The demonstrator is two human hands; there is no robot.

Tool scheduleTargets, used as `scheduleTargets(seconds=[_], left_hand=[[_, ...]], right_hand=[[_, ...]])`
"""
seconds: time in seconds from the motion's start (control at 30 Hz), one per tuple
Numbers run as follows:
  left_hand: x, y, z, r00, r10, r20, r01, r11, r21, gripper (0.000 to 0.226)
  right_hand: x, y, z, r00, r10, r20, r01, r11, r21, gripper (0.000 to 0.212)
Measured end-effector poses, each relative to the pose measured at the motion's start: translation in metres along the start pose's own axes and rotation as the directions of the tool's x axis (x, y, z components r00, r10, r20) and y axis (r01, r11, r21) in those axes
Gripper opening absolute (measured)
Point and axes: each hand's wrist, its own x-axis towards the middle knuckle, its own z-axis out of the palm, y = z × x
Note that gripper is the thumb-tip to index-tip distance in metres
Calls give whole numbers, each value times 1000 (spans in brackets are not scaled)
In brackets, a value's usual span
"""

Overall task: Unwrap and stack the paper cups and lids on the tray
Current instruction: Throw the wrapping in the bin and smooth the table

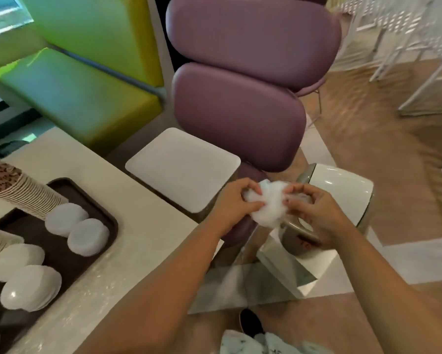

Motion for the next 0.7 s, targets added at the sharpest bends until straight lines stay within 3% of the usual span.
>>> scheduleTargets(seconds=[0.17, 0.27, 0.37, 0.47, 0.53, 0.6, 0.7], left_hand=[[38, 4, 62, 990, 115, 83, -122, 988, 91, 21], [55, 6, 97, 969, 218, 116, -243, 921, 303, 36], [59, 1, 123, 891, 400, 214, -449, 713, 539, 46], [57, -15, 143, 773, 485, 409, -624, 462, 631, 49], [59, -32, 155, 727, 454, 515, -681, 381, 626, 51], [60, -44, 163, 712, 380, 590, -701, 335, 630, 43], [61, -50, 169, 733, 116, 671, -668, 313, 675, 56]], right_hand=[[5, 18, -58, 980, -7, -199, -7, 997, -74, 18], [11, 27, -88, 949, -60, -309, -10, 976, -219, 20], [16, 34, -107, 921, -176, -347, 9, 901, -433, 17], [24, 48, -113, 877, -346, -333, 13, 710, -705, 13], [31, 58, -111, 854, -404, -328, -58, 552, -832, 11], [40, 69, -110, 889, -352, -294, -108, 462, -880, 11], [56, 84, -106, 946, -221, -238, -141, 379, -914, 13]])
